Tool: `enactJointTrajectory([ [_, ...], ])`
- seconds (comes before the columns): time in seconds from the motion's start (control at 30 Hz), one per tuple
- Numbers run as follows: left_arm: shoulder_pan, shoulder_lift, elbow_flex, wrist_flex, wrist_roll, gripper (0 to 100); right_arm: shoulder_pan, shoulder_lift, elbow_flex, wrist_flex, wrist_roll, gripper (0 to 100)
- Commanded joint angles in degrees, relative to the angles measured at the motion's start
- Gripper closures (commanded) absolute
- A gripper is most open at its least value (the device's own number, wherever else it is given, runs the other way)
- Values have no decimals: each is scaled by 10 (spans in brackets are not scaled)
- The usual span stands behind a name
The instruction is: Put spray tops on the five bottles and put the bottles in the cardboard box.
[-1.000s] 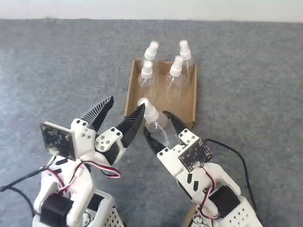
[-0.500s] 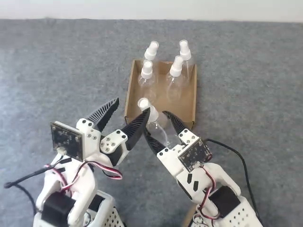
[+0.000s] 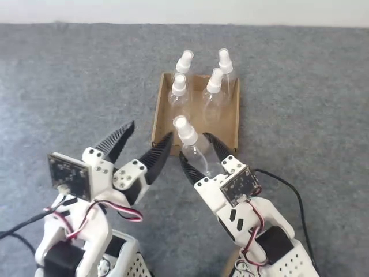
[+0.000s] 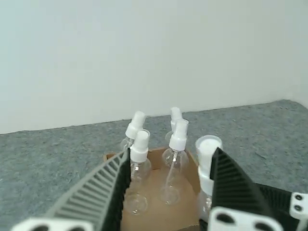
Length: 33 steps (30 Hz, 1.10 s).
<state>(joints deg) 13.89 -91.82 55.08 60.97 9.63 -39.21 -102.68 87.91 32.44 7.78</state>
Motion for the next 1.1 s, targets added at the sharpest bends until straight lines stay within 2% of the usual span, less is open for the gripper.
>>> enactJointTrajectory([
  [0.0, -49, -4, -30, 4, -9, 754, 15, -12, -17, -18, 4, 952],
  [0.23, -79, -4, 0, 54, -8, 750, 15, -11, -59, -15, 9, 991],
  [0.6, -77, -4, 58, 50, -4, 750, 40, -9, -127, -19, 9, 988],
  [0.77, -77, -4, 60, 53, -4, 750, 40, -3, -157, -56, 8, 987],
  [1.07, -77, -4, 58, 53, -6, 749, 39, 198, -219, -136, 4, 987],
])
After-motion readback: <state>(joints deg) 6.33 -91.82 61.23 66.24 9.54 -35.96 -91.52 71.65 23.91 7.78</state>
